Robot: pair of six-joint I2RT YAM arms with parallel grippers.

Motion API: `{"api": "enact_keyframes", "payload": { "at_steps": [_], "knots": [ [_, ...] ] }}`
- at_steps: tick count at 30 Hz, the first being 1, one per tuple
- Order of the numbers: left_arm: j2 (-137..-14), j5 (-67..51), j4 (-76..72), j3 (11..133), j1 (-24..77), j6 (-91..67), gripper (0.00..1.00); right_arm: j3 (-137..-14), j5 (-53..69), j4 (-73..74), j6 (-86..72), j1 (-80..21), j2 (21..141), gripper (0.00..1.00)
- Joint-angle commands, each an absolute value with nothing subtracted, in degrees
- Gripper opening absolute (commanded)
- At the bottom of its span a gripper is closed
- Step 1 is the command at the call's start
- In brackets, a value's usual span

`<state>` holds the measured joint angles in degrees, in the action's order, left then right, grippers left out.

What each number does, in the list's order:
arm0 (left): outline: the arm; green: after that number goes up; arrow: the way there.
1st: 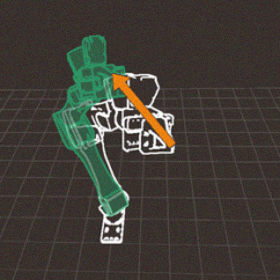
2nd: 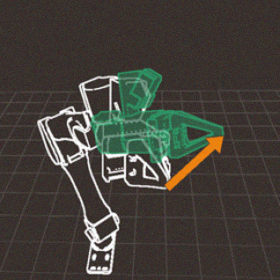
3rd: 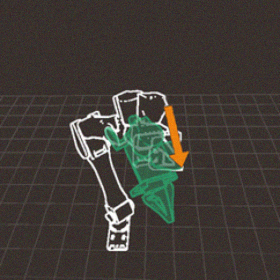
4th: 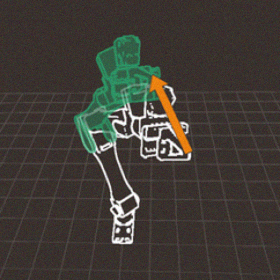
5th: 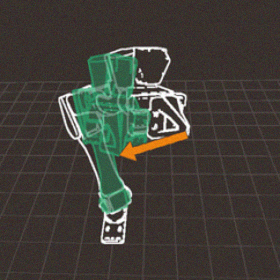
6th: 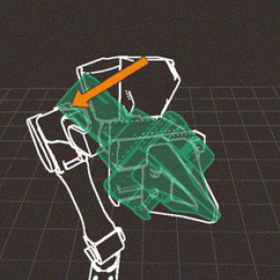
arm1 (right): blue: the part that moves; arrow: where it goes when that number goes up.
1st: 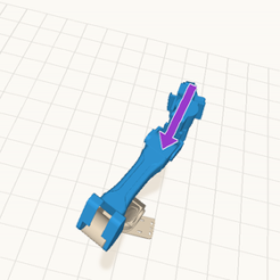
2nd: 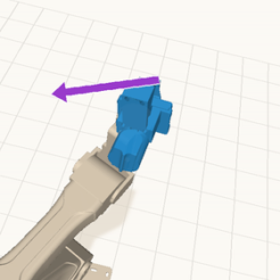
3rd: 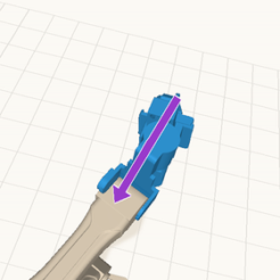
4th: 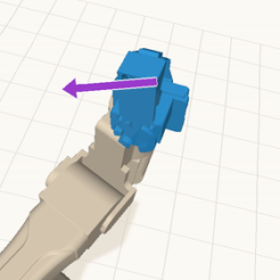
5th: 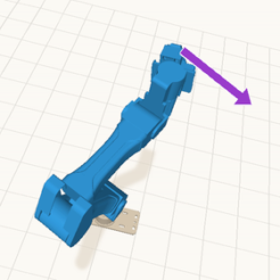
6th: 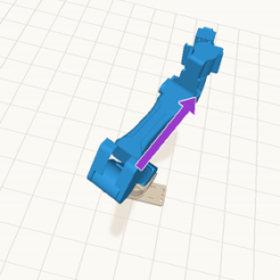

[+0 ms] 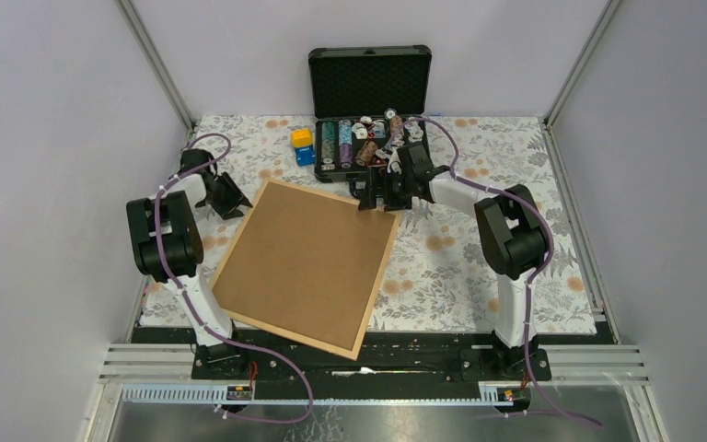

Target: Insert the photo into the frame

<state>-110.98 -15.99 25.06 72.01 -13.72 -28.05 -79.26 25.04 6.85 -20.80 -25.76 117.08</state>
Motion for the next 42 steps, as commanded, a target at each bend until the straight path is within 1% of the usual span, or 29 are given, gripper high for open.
{"api": "enact_keyframes", "payload": {
  "at_steps": [1, 3, 6, 8, 10, 13, 17, 21, 32, 39, 42],
  "knots": [
    [-113.7, -13.2, 26.5, 70.7, -12.1, -26.6, 0.47, -81.4, 10.9, 20.6, -15.7, -28.1, 118.0, 0.99],
    [-113.2, -13.3, 26.5, 70.9, -12.2, -26.2, 0.51, -86.8, 10.2, 25.7, -14.9, -28.7, 118.2, 0.99],
    [-111.8, -13.2, 26.8, 71.3, -12.1, -25.4, 0.61, -91.8, 7.7, 31.6, -15.0, -28.7, 116.6, 1.00],
    [-111.0, -12.9, 27.1, 71.6, -12.2, -24.9, 0.67, -91.3, 7.9, 32.9, -15.6, -28.7, 114.4, 1.00],
    [-110.8, -13.5, 26.9, 71.7, -12.3, -24.6, 0.69, -87.9, 11.6, 32.4, -17.4, -29.0, 112.3, 1.00],
    [-111.4, -15.3, 26.6, 71.9, -12.4, -24.8, 0.69, -83.5, 17.6, 28.8, -19.7, -31.1, 109.9, 0.99],
    [-111.9, -17.0, 26.0, 71.6, -12.6, -25.3, 0.69, -81.0, 20.1, 25.5, -21.8, -33.1, 109.8, 0.95],
    [-112.4, -18.2, 25.5, 71.3, -12.6, -25.7, 0.69, -80.5, 19.3, 24.0, -22.1, -33.4, 111.2, 0.92],
    [-113.2, -20.3, 24.7, 70.8, -12.6, -26.6, 0.70, -77.5, 15.7, 22.1, -24.2, -33.6, 120.5, 0.91],
    [-114.0, -22.8, 24.3, 71.0, -12.2, -26.6, 0.71, -77.8, 14.7, 22.7, -25.1, -33.6, 120.0, 0.93],
    [-114.6, -24.5, 23.6, 70.9, -11.8, -26.5, 0.74, -77.9, 17.3, 22.8, -24.8, -33.6, 121.3, 0.93]
  ]
}}
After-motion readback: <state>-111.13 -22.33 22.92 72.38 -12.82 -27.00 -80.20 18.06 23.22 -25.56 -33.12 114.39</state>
